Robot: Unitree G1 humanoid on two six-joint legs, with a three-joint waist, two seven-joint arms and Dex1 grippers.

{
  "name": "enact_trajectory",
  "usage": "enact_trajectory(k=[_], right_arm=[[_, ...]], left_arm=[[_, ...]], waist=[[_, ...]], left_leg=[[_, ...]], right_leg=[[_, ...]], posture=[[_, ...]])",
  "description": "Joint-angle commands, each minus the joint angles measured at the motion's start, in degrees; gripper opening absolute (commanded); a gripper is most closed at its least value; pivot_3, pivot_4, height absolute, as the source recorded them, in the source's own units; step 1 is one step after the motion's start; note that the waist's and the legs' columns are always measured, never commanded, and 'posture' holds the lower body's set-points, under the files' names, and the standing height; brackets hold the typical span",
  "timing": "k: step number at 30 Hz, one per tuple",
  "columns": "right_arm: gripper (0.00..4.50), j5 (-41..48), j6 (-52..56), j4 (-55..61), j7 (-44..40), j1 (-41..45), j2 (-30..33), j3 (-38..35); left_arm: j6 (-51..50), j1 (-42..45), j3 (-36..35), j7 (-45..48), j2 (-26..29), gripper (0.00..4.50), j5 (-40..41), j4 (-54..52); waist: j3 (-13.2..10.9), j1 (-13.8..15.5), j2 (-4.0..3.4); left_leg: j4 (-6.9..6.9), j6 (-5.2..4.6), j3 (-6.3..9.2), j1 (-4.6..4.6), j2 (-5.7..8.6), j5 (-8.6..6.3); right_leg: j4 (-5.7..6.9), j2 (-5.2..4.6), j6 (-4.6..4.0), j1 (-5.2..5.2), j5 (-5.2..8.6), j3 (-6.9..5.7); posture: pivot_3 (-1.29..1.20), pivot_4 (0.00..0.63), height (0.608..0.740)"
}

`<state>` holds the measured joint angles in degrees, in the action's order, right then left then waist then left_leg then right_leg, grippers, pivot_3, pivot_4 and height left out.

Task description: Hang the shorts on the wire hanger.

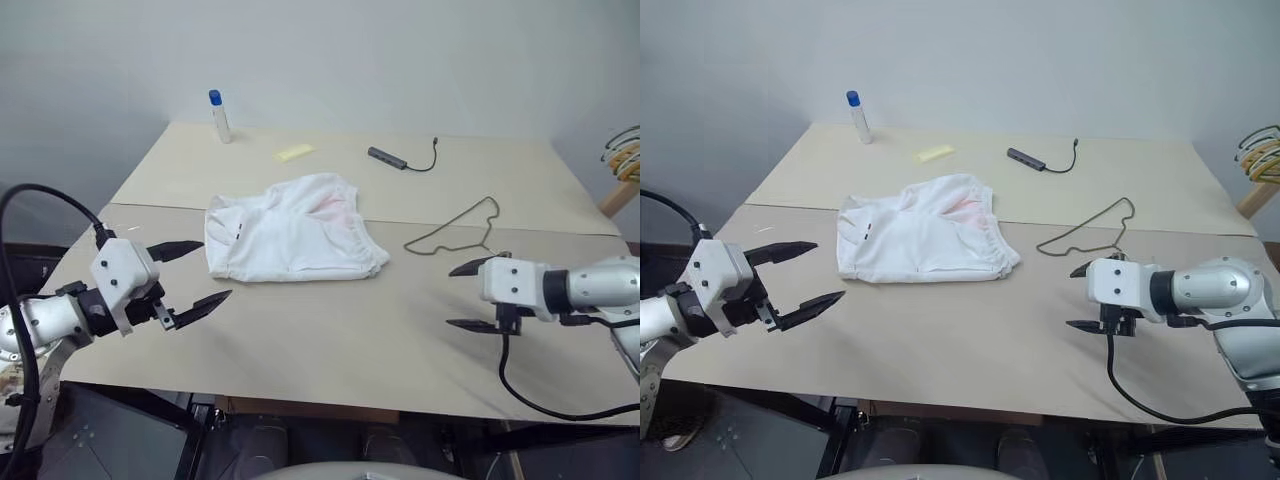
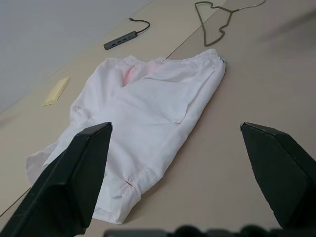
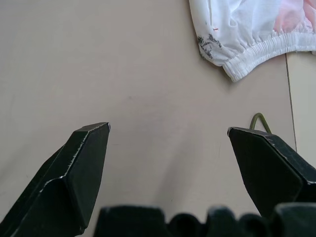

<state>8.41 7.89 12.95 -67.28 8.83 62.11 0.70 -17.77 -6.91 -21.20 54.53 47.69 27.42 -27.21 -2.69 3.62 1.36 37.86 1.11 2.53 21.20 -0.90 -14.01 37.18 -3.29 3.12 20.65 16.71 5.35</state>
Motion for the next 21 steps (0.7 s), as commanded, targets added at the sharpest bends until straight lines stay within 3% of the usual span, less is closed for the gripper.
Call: enact_trajectory(k=[1,14,21], right_arm=[[4.46,0.00,-0.83,0.75,0.30,1.11,-0.26,-0.96],[4.46,-0.88,-0.81,0.86,0.76,1.78,-1.22,-0.40],[4.46,-6.28,-0.98,-2.87,5.42,7.86,-7.16,4.55]], left_arm=[[-0.96,1.48,-0.80,-0.55,0.06,4.50,2.20,-1.12],[-0.28,1.88,0.57,-1.43,-0.05,4.50,0.16,-0.85],[1.06,1.71,2.45,-0.54,0.36,4.50,-2.50,0.66]], waist=[[0.00,0.12,0.00],[0.00,0.23,0.00],[0.00,-0.08,0.00]], left_leg=[[0.00,0.00,0.00,0.00,0.00,0.00],[0.00,0.00,0.01,-0.05,0.00,0.00],[0.00,0.00,-0.01,-0.06,-0.01,0.00]], right_leg=[[0.00,0.00,0.00,0.00,0.00,0.00],[-0.01,0.00,0.00,-0.06,0.01,-0.01],[-0.01,0.02,-0.02,-0.06,0.02,0.00]], posture=[[0.19,0.000,0.740],[0.18,0.000,0.740],[0.15,0.000,0.740]])
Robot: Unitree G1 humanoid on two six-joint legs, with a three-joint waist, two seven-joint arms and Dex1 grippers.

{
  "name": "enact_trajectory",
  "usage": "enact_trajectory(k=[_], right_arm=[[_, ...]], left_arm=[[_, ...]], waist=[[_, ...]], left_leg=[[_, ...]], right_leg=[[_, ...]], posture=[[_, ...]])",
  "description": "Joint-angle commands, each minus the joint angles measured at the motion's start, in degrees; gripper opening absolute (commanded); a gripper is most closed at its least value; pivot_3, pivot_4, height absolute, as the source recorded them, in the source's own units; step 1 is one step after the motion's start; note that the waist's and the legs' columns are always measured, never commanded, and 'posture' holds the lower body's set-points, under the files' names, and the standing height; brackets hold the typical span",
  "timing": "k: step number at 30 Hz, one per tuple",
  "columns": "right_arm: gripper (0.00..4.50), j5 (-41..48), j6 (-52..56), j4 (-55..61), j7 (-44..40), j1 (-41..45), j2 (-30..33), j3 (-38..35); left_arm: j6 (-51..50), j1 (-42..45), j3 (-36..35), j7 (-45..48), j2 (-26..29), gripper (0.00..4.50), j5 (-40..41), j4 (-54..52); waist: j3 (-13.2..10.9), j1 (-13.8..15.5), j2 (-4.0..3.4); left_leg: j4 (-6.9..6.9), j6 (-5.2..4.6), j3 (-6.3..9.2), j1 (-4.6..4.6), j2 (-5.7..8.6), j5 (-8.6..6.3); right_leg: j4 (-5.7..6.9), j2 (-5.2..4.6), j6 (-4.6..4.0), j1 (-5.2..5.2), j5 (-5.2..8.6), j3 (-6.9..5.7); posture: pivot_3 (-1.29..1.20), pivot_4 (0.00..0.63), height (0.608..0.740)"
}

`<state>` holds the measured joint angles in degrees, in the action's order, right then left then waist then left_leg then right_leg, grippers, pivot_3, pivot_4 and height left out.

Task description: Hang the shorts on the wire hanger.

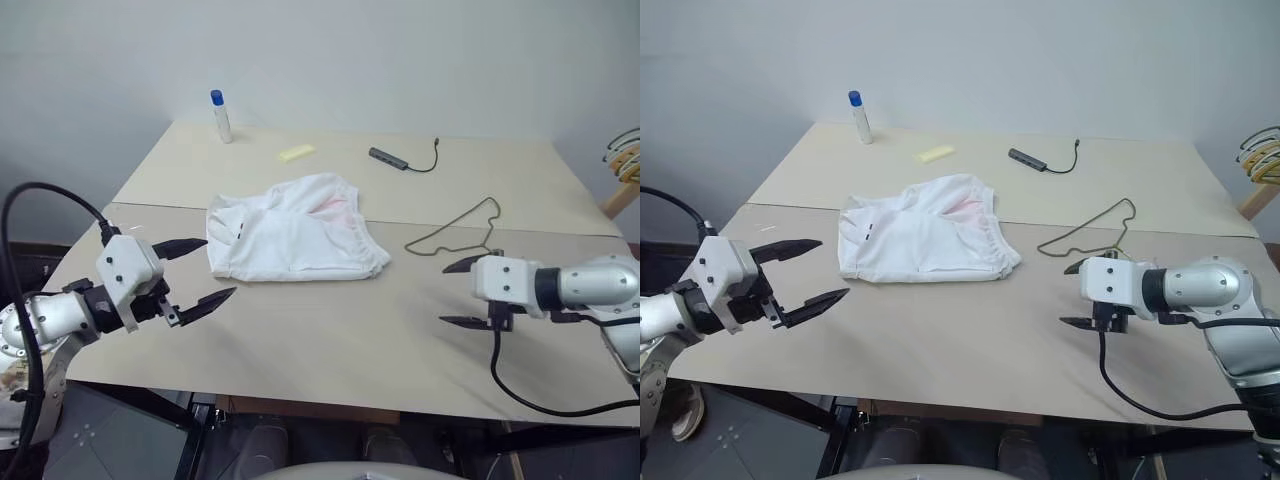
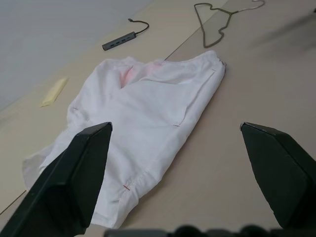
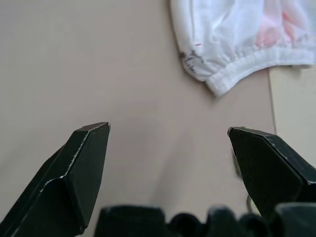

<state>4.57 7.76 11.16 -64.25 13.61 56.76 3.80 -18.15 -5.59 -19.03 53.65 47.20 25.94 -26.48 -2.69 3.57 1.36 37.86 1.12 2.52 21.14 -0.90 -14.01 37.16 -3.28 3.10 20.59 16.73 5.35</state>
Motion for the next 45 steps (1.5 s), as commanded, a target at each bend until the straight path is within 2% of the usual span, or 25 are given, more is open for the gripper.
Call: enact_trajectory(k=[1,5,13,18,26,29,36,40,45], right_arm=[[4.46,-3.12,-0.99,-1.58,2.76,3.72,-2.36,1.93],[4.46,-8.37,-6.83,-6.56,4.67,7.20,-4.44,5.57],[4.46,-22.54,-19.00,-20.58,14.32,16.71,-12.13,14.55],[4.46,-28.93,-26.97,-33.15,20.60,24.21,-18.09,19.34],[4.46,-35.70,-36.47,-51.82,29.28,32.74,-24.17,24.05],[3.90,-36.95,-37.90,-56.38,29.94,34.98,-25.26,25.05],[1.46,-36.74,-38.92,-59.86,29.10,35.69,-26.41,24.92],[0.03,-35.38,-37.64,-58.14,27.92,34.15,-26.47,23.95],[0.03,-35.36,-35.31,-56.08,29.51,32.73,-26.93,22.67]], left_arm=[[1.53,0.35,0.44,0.40,0.84,4.50,-1.14,0.01],[1.09,-1.34,2.39,2.46,2.60,4.50,-2.77,-0.04],[2.25,-1.99,3.49,5.04,5.56,4.50,-5.34,3.00],[2.39,-1.60,3.97,4.91,5.01,4.50,-5.64,3.06],[2.71,-4.70,4.15,2.82,3.04,4.50,-6.40,0.85],[2.50,-5.18,3.97,2.16,2.76,4.50,-6.60,0.25],[3.10,-6.57,2.99,0.96,2.48,4.50,-7.47,-0.06],[5.66,-2.83,5.37,-3.41,1.59,4.50,-12.78,3.61],[10.08,5.17,12.12,-6.52,2.42,4.50,-22.26,11.86]], waist=[[0.00,-0.02,0.00],[-0.01,-0.13,-0.01],[-0.01,-1.37,-0.02],[-0.02,-1.83,-0.02],[-0.02,-1.71,-0.02],[-0.02,-1.44,-0.02],[-0.02,-1.28,-0.03],[-0.02,-1.26,-0.03],[-0.01,-0.90,-0.03]], left_leg=[[0.00,0.00,0.00,0.00,0.00,0.00],[0.00,0.00,-0.01,0.04,0.01,0.00],[-0.01,0.00,-0.04,0.00,-0.02,0.00],[-0.03,0.00,-0.04,0.06,-0.01,0.00],[-0.05,0.01,0.01,0.02,0.00,0.00],[-0.05,0.01,0.00,0.00,0.03,0.00],[-0.05,0.01,0.03,0.00,0.03,0.01],[-0.05,0.01,0.05,-0.01,0.02,0.01],[-0.05,0.01,0.08,-0.02,0.08,0.01]], right_leg=[[0.00,0.00,-0.01,0.01,0.00,-0.01],[-0.01,-0.02,-0.01,0.03,0.00,0.00],[0.01,0.02,-0.07,0.05,0.03,-0.01],[0.02,0.00,-0.08,0.13,0.02,0.02],[0.18,-0.01,-0.14,0.16,0.02,0.01],[0.47,-0.02,-0.23,0.28,0.07,0.04],[0.79,0.00,-0.36,0.45,0.17,0.04],[0.84,0.02,-0.38,0.46,0.18,0.03],[0.87,0.02,-0.37,0.45,0.19,0.02]], posture=[[0.15,0.000,0.740],[0.14,0.000,0.740],[0.13,0.000,0.740],[0.15,0.000,0.740],[0.19,0.000,0.740],[0.20,0.000,0.740],[0.21,0.000,0.740],[0.21,0.000,0.740],[0.20,0.000,0.740]])
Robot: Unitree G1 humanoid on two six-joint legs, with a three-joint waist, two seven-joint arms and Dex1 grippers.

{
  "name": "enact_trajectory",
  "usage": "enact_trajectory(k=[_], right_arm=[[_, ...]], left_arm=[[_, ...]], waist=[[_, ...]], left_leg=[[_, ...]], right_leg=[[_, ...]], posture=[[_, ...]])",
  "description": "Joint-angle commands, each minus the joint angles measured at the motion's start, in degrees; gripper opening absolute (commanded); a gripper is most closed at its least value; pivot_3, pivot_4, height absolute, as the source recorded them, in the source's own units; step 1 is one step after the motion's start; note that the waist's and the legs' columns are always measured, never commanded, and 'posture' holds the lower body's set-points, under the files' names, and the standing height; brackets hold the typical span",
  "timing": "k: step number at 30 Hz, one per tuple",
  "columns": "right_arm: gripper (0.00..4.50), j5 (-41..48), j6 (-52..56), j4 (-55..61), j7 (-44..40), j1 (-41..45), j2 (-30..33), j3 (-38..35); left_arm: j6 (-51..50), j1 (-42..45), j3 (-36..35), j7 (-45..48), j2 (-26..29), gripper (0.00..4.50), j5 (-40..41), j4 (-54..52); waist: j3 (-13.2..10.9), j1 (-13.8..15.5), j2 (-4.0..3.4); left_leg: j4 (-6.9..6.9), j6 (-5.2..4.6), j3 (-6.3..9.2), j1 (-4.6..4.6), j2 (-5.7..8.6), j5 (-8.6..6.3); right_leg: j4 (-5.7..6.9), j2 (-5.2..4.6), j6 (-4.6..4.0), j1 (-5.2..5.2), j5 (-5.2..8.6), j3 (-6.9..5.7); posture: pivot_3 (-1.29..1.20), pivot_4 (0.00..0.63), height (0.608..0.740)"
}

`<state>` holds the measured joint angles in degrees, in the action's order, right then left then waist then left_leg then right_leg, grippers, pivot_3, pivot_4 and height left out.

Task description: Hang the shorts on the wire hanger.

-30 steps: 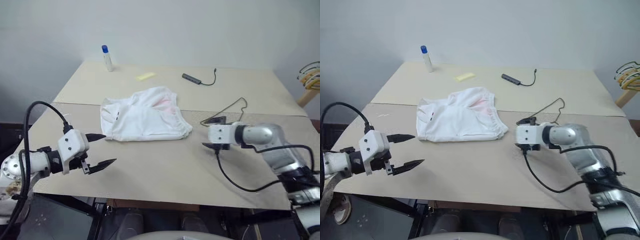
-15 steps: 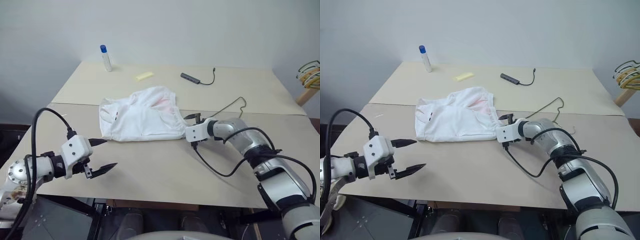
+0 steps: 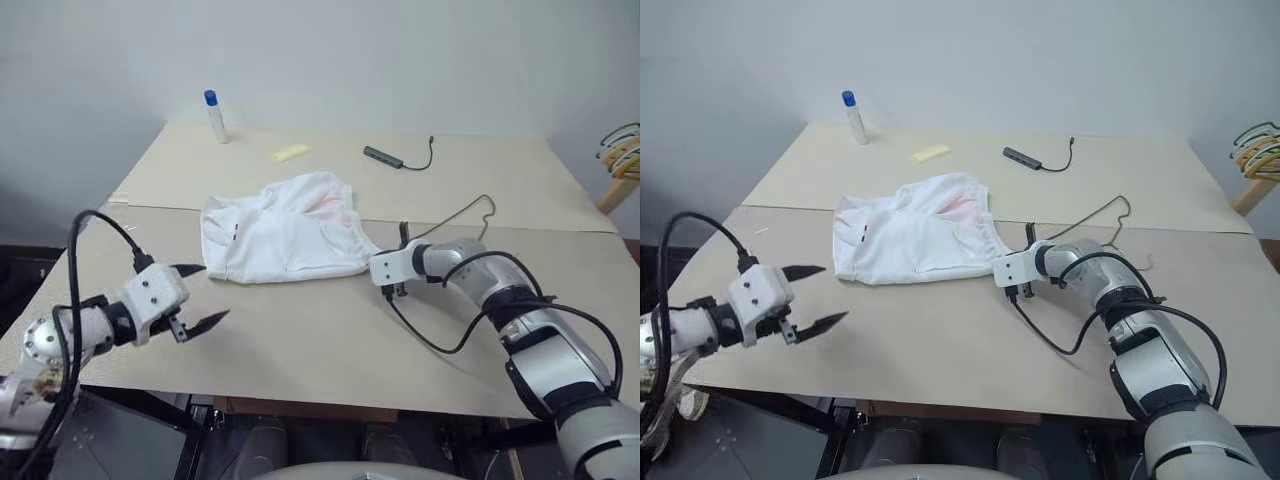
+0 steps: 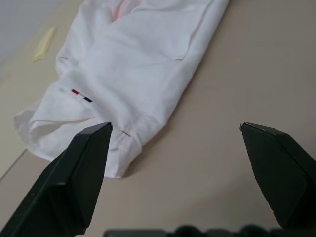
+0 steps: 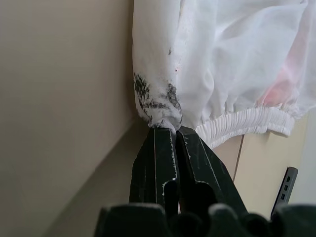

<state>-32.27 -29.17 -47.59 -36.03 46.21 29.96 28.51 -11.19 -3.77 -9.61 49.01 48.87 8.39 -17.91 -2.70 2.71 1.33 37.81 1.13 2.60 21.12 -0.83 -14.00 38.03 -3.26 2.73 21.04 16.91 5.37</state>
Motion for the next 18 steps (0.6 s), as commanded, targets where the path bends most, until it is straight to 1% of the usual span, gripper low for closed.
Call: enact_trajectory(k=[1,6,9,13,16,18], right_arm=[[0.03,1.58,2.07,3.11,1.40,-0.14,-0.15,-2.26],[0.03,1.98,3.21,6.33,0.17,-2.18,0.97,-2.60],[0.03,2.51,4.26,8.29,-0.32,-3.28,1.50,-2.94],[0.03,4.66,6.34,12.12,-2.53,-5.36,2.23,-4.02],[0.00,5.46,8.41,14.95,-3.47,-6.67,2.34,-4.91],[0.00,5.56,9.21,16.05,-3.72,-7.17,2.61,-4.99]], left_arm=[[4.13,5.70,4.47,-2.15,0.32,4.50,-6.20,5.96],[6.09,13.72,10.37,-1.39,-1.25,4.50,-9.74,16.69],[6.49,16.71,12.03,-1.66,-2.60,4.50,-10.64,21.44],[10.88,19.60,15.60,-3.21,-5.43,4.50,-13.98,27.68],[12.45,20.80,16.61,-5.44,-7.59,3.90,-15.52,30.21],[13.18,20.97,16.69,-5.83,-8.05,3.25,-15.78,30.60]], waist=[[0.00,-0.06,0.00],[0.00,-0.22,0.00],[0.00,-0.39,0.00],[0.00,-0.46,0.00],[0.00,-0.47,0.01],[0.01,-0.56,0.01]], left_leg=[[0.00,0.00,0.00,0.01,-0.01,0.00],[-0.02,0.00,0.01,0.04,-0.01,0.00],[-0.02,0.00,0.01,0.05,-0.01,0.00],[-0.02,0.00,0.01,0.05,-0.01,0.00],[-0.01,0.00,0.02,0.06,-0.01,0.00],[-0.01,0.00,0.02,0.06,-0.02,0.00]], right_leg=[[0.00,0.02,0.00,0.03,0.00,0.00],[0.01,0.04,0.00,0.07,0.00,0.00],[0.02,0.04,0.00,0.08,0.00,0.01],[0.03,0.04,0.00,0.09,0.00,0.02],[0.03,0.04,0.00,0.08,0.00,0.02],[0.04,0.04,0.00,0.09,0.00,0.02]], posture=[[0.20,0.000,0.740],[0.17,0.000,0.740],[0.16,0.000,0.740],[0.14,0.000,0.740],[0.13,0.000,0.740],[0.12,0.000,0.740]])
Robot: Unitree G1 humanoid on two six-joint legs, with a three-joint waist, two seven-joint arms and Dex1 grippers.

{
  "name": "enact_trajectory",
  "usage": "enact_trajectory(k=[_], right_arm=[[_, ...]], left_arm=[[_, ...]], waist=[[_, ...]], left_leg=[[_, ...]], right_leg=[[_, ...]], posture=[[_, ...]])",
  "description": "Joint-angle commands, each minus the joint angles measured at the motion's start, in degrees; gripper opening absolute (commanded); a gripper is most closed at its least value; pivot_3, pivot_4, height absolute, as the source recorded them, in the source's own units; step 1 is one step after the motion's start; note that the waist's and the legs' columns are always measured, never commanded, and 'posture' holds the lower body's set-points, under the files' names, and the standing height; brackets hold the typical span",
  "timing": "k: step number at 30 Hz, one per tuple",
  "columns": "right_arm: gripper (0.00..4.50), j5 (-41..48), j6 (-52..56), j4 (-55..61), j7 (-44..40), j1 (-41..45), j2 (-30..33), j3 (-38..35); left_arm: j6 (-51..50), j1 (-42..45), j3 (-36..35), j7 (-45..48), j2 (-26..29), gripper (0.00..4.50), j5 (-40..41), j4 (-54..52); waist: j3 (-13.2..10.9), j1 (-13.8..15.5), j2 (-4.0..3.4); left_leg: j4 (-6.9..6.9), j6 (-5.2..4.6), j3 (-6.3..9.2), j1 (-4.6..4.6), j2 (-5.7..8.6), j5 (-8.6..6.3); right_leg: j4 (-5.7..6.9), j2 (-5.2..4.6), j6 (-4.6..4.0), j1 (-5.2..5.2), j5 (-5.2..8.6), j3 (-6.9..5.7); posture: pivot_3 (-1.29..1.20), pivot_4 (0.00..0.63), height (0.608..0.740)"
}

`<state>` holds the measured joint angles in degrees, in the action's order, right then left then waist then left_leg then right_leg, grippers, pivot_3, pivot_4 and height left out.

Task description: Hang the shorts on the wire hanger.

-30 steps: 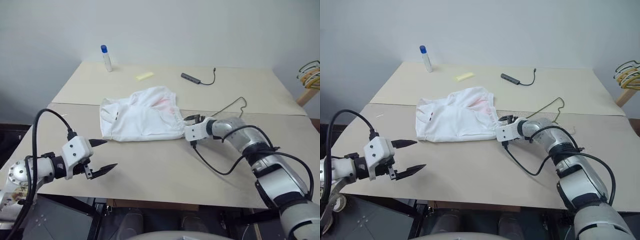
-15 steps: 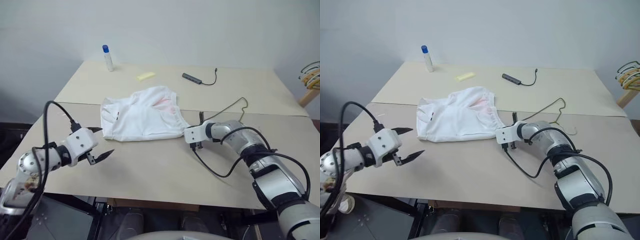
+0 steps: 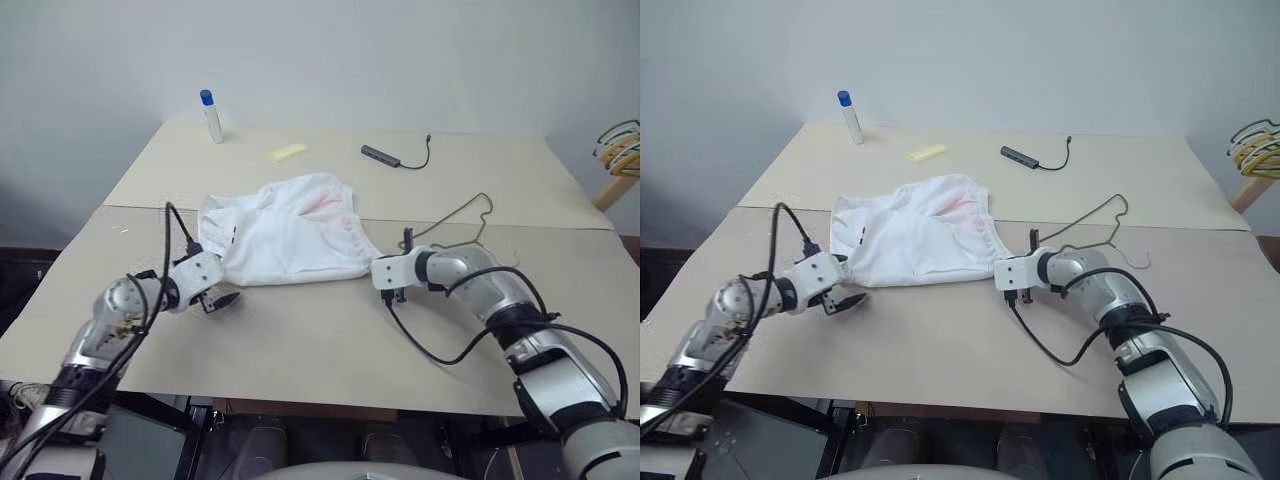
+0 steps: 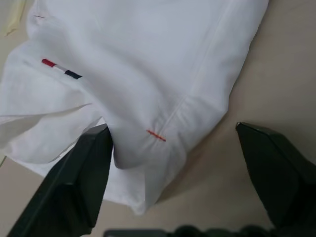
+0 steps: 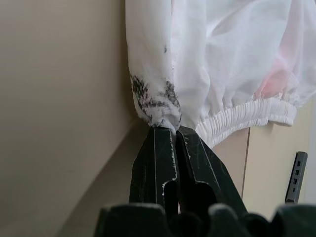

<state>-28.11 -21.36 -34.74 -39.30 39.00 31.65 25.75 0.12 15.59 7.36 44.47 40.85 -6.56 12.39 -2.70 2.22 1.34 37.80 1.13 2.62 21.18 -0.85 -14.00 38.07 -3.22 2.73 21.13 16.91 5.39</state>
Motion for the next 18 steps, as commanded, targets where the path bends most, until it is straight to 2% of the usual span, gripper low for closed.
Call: enact_trajectory(k=[1,9,10,14,18], right_arm=[[0.00,1.44,1.74,3.59,-0.48,-0.16,1.01,-2.26],[0.00,1.36,3.64,5.74,-0.78,-1.93,1.83,-2.61],[0.00,1.37,3.88,5.93,-0.77,-2.06,1.86,-2.64],[0.00,1.45,5.34,7.23,-0.74,-2.77,1.99,-3.03],[0.00,1.28,7.51,14.37,-3.33,-5.68,4.62,-3.97]], left_arm=[[1.82,1.64,-0.45,-1.43,-0.34,2.90,-0.57,0.23],[1.63,0.33,-1.93,-2.75,0.09,0.16,-0.10,-2.55],[0.94,-0.49,-2.47,-2.42,0.49,0.03,0.42,-4.36],[-3.06,-4.65,-5.18,-1.30,2.31,0.03,2.27,-12.88],[-9.94,-12.14,-9.67,2.01,6.19,0.03,5.52,-24.84]], waist=[[0.00,-0.08,0.00],[0.00,-0.09,0.00],[0.00,-0.11,0.00],[0.00,-0.21,0.00],[0.00,-0.12,0.00]], left_leg=[[0.00,0.00,0.00,0.00,0.00,0.00],[0.00,0.00,0.00,0.00,0.00,0.00],[0.00,0.00,0.00,0.00,0.00,0.00],[0.00,0.00,-0.02,0.04,0.00,0.00],[0.00,0.00,-0.01,0.06,-0.02,0.00]], right_leg=[[0.01,0.00,0.00,0.00,0.00,0.00],[0.00,0.00,0.00,0.00,0.00,0.00],[0.00,0.00,0.00,0.00,0.00,0.00],[-0.01,-0.01,0.00,0.03,0.00,0.02],[0.00,-0.01,0.01,0.04,0.01,0.02]], posture=[[0.12,0.000,0.740],[0.12,0.000,0.740],[0.12,0.000,0.740],[0.12,0.000,0.740],[0.14,0.000,0.740]])
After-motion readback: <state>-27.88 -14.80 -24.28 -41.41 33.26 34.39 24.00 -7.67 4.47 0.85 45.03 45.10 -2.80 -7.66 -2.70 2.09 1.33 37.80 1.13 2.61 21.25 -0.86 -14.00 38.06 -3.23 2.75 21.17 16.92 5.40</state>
